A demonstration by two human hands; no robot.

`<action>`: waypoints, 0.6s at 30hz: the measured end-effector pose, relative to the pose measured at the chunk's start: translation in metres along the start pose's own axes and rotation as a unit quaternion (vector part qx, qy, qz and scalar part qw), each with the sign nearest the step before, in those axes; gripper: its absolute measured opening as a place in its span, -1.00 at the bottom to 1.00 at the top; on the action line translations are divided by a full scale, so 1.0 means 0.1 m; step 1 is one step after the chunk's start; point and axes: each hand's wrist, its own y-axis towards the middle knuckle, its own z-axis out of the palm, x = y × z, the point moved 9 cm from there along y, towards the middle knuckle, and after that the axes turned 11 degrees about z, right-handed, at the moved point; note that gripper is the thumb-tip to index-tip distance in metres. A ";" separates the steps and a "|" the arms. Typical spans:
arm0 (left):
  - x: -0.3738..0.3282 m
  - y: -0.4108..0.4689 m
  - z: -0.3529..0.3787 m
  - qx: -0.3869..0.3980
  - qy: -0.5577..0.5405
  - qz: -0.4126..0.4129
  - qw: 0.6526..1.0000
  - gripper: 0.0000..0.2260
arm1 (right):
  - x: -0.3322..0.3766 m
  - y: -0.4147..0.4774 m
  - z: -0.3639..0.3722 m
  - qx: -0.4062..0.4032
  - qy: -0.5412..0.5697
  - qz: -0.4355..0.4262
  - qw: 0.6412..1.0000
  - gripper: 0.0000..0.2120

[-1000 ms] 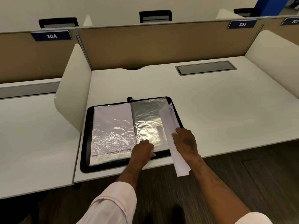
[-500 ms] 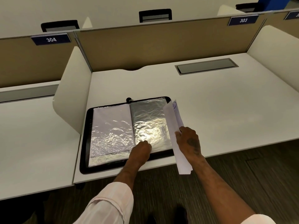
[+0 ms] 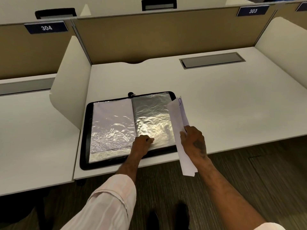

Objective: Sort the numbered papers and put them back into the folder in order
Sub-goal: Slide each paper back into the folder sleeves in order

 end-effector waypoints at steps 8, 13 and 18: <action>-0.13 -0.07 0.03 0.022 0.040 0.063 0.997 -0.88 | 0.19 -0.30 0.00 -0.003 0.061 -0.088 0.994 -0.73; -0.12 -0.04 0.03 0.030 0.025 0.026 0.999 -0.74 | 0.40 -0.73 0.23 -0.001 0.009 -0.222 0.975 -0.72; -0.11 -0.02 -0.03 0.030 0.039 0.006 0.999 -0.76 | 0.30 -1.02 0.53 0.036 -0.084 -0.266 0.960 -0.67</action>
